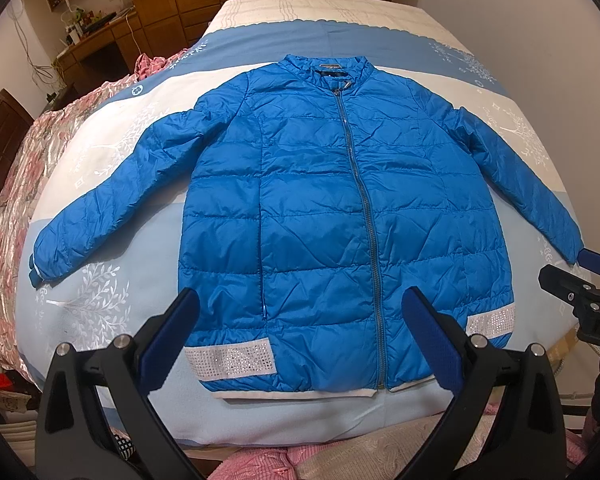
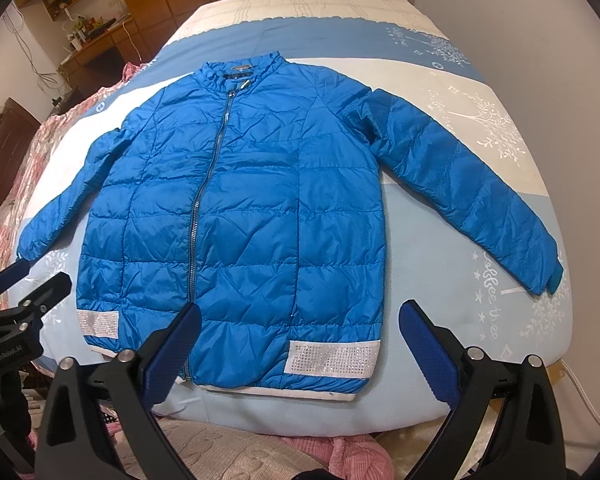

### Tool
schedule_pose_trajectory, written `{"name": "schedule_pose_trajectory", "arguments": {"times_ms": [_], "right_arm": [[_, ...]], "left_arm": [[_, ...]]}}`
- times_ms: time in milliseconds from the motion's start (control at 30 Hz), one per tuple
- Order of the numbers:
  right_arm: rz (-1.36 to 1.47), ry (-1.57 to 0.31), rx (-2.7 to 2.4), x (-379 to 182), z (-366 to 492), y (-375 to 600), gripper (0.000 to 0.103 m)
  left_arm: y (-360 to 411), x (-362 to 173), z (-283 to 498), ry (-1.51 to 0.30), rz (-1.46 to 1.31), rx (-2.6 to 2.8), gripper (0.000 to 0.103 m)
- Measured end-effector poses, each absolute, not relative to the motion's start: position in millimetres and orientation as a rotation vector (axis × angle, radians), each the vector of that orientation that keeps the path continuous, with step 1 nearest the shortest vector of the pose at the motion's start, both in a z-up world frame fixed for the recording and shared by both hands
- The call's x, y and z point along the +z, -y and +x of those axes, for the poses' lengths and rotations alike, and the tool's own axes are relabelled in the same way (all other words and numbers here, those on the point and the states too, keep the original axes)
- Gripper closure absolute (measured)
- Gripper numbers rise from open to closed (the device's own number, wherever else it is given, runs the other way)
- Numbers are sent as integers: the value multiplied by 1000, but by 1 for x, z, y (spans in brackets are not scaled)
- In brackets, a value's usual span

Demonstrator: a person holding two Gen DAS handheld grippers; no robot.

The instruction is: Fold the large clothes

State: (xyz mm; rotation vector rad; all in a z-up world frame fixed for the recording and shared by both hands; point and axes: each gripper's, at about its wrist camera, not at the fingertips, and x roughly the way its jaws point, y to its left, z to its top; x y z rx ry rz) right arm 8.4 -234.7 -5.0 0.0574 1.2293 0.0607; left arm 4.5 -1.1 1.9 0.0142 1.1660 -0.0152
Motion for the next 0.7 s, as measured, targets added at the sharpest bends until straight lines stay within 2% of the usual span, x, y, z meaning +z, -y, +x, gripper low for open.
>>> {"name": "schedule_pose_trajectory", "arguments": {"times_ms": [700], "right_arm": [[60,-1227,61,-5,8,235,4]], "left_arm": [[1,1,4,-1165,15,-15,3]]}}
